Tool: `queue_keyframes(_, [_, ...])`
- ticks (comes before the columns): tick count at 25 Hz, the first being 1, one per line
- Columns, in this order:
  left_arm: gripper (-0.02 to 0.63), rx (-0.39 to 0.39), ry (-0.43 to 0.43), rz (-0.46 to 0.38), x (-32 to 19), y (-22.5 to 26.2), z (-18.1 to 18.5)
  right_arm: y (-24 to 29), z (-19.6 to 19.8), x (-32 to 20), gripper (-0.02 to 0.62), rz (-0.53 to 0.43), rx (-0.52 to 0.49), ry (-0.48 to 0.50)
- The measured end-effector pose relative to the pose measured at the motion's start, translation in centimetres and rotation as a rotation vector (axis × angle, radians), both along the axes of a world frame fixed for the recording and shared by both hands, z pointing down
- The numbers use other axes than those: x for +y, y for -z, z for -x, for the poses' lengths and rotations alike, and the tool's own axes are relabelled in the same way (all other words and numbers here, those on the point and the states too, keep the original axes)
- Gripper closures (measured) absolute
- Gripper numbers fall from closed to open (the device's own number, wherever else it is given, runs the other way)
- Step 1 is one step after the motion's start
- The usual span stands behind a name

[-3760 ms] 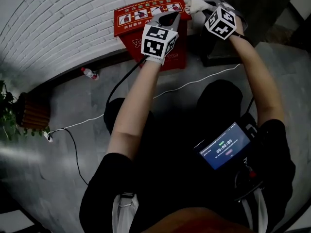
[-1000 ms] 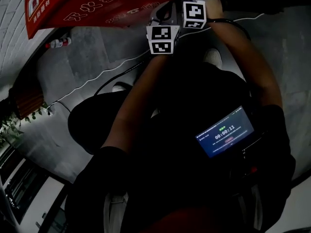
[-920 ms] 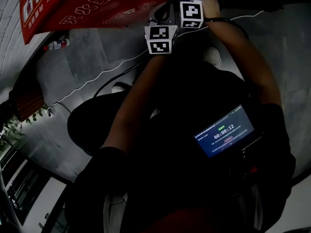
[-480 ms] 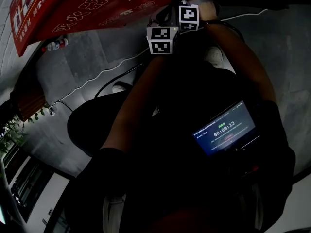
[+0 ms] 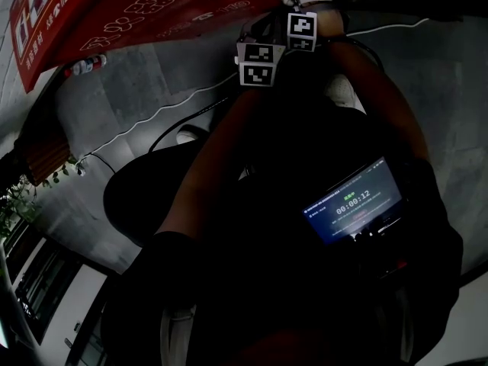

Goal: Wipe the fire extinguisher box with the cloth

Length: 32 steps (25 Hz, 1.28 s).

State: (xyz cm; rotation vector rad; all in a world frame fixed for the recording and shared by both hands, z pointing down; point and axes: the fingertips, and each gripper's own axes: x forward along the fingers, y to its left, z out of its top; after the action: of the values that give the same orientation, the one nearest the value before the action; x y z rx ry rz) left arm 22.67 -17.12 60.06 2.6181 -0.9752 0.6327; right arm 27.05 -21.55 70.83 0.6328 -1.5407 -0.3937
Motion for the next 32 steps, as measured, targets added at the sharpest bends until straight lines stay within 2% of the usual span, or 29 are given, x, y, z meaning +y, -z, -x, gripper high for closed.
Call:
queue_keyframes(3, [0.604,0.01,0.004,-0.005,0.0,0.5,0.3,0.7,-0.5,0.0,0.488,0.011,-0.055,-0.049])
queue_keyframes(6, [0.604,0.024,0.007,-0.03,-0.3,2.1,0.7,3.7,-1.0,0.0,0.486,-0.025,-0.09,-0.086])
queue_keyframes(10, [0.604,0.054,0.025,-0.073,0.0,6.1,2.2,11.0,-1.3,1.1,0.485,-0.107,-0.136,-0.117])
queue_keyframes(14, [0.604,0.096,0.028,-0.161,0.6,12.1,4.4,19.7,-0.9,3.0,0.483,-0.209,-0.139,-0.109])
queue_keyframes(16, [0.604,0.118,0.015,-0.209,0.4,15.0,4.8,23.9,-0.7,3.7,0.483,-0.262,-0.138,-0.093])
queue_keyframes(18, [0.604,0.113,0.003,-0.256,-0.8,16.2,4.0,25.7,-1.1,3.6,0.483,-0.296,-0.142,-0.068])
queue_keyframes(23, [0.604,0.057,0.014,-0.297,-9.7,14.2,-0.5,24.0,-4.3,-3.8,0.485,-0.36,-0.179,0.054])
queue_keyframes(26, [0.604,0.016,0.079,-0.338,-15.7,12.3,-3.9,22.1,-7.7,-8.7,0.485,-0.401,-0.203,0.136])
queue_keyframes(28, [0.604,0.025,0.121,-0.36,-17.7,12.7,-5.8,22.3,-9.8,-10.4,0.485,-0.434,-0.22,0.168])
queue_keyframes(30, [0.604,0.061,0.159,-0.376,-17.6,15.1,-5.3,24.6,-9.8,-10.2,0.485,-0.471,-0.228,0.188])
queue_keyframes(32, [0.604,0.08,0.196,-0.406,-16.9,17.8,-3.0,27.7,-8.4,-9.3,0.485,-0.502,-0.242,0.21])
